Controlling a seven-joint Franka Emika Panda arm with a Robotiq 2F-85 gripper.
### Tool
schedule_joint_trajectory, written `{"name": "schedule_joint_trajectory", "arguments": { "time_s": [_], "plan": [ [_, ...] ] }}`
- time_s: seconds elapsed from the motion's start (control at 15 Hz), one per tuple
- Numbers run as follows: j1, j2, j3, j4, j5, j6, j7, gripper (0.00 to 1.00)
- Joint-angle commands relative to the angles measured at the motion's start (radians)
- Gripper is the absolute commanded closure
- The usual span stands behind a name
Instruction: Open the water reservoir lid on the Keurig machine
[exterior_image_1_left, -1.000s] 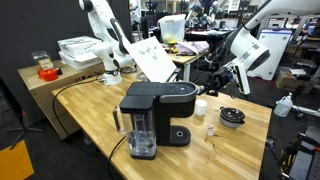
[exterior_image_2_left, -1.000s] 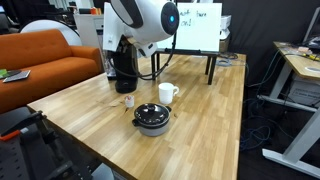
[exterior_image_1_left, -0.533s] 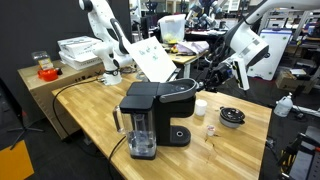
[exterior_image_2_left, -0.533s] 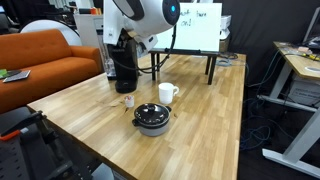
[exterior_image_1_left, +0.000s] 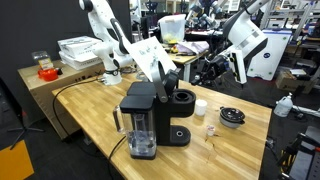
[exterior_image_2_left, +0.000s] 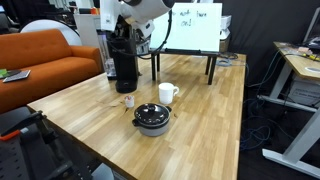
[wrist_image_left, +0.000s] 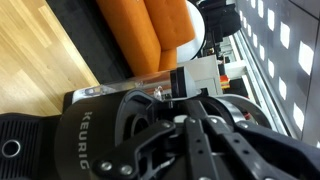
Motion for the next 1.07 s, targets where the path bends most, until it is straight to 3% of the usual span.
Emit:
{"name": "schedule_joint_trajectory", "arguments": {
  "time_s": [0.0,0.4,1.0],
  "plan": [
    [0.002,-0.022,0.009,-0.01,-0.03,0.027,0.025,1.0],
    [0.011,-0.139,0.005,-0.124,-0.09,0.056,0.04,1.0],
    [0.003,-0.429,0.035,-0.317,-0.437,0.157,0.187,1.0]
  ]
}}
